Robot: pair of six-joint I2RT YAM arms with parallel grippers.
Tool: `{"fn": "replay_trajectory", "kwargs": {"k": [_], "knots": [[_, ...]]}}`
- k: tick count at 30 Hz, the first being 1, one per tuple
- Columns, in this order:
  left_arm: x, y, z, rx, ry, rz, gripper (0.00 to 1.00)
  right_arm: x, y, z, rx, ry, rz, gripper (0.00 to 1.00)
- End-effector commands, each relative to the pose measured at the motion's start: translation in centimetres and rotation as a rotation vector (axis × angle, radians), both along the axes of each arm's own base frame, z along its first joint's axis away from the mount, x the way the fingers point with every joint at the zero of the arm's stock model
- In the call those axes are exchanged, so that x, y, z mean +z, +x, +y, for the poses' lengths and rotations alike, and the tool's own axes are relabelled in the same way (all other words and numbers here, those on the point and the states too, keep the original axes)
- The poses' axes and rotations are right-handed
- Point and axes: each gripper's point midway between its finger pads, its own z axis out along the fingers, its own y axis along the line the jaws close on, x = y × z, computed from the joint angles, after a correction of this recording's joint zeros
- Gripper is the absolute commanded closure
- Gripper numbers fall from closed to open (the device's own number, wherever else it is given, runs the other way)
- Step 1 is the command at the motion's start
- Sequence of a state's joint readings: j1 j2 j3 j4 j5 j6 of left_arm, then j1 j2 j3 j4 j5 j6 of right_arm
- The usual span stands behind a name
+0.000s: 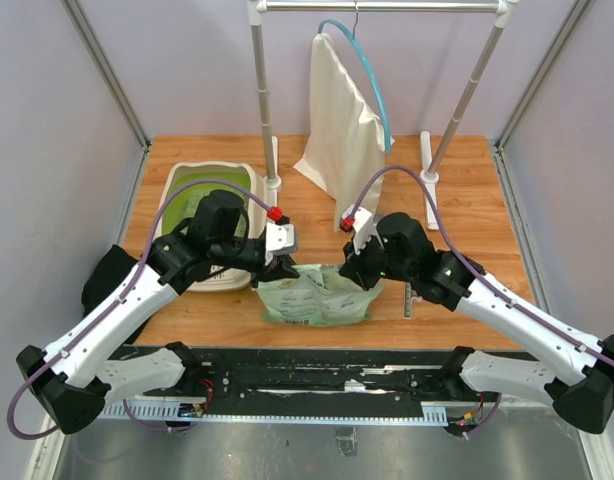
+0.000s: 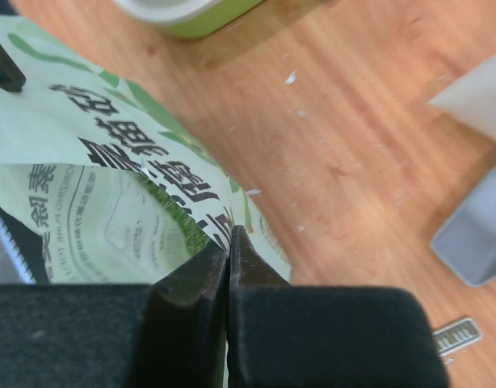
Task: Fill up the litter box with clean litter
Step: Open the cat litter bag at the center of the board.
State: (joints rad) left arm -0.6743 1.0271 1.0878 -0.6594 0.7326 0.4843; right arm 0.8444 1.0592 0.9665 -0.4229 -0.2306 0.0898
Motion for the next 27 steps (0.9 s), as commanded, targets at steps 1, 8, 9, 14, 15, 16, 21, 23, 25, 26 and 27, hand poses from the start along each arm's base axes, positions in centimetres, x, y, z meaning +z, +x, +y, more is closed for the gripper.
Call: {"fn": "replay_trajectory", "kwargs": {"k": [1, 8, 9, 14, 15, 16, 21, 23, 25, 26, 27], "knots": [[6.9, 3.2, -1.8, 0.009, -0.137, -0.279, 0.99, 5.1, 4.3, -0.9, -0.210, 0.122, -0.236, 0.99], [7.7, 7.3, -3.1, 0.023, -0.085, -0.434, 0.99, 3.2, 5.6, -1.9, -0.303, 0.101, -0.264, 0.99], [6.6, 7.6, -3.3, 0.007, -0.055, -0.413, 0.99, 2.2, 5.4, -1.8, -0.295, 0.086, -0.242, 0.99], [-0.7, 8.7, -2.7, -0.012, 0.136, -0.322, 1.00, -1.7, 6.2, -3.5, -0.340, 0.060, -0.108, 0.99], [-1.2, 8.9, -2.8, -0.011, 0.145, -0.315, 0.99, -1.7, 6.4, -3.7, -0.326, 0.093, -0.062, 0.99], [-1.3, 9.0, -2.9, -0.013, 0.144, -0.314, 0.99, -1.4, 6.7, -3.7, -0.294, 0.123, -0.026, 0.99], [-0.4, 8.7, -3.7, -0.043, 0.110, -0.297, 0.99, 2.6, 6.3, -4.3, -0.144, 0.145, 0.026, 0.71], [-0.1, 8.8, -3.8, -0.044, 0.104, -0.294, 1.00, 4.4, 5.4, -4.0, -0.065, 0.143, 0.006, 0.64], [0.3, 8.7, -3.9, -0.043, 0.095, -0.296, 1.00, 5.8, 5.0, -4.0, -0.040, 0.156, -0.020, 0.60], [0.5, 8.7, -3.9, -0.042, 0.090, -0.299, 0.99, 6.5, 4.7, -3.8, -0.013, 0.174, -0.043, 0.60], [0.7, 8.7, -3.9, -0.041, 0.084, -0.303, 0.99, 7.1, 4.0, -3.4, 0.046, 0.195, -0.073, 0.60]]}}
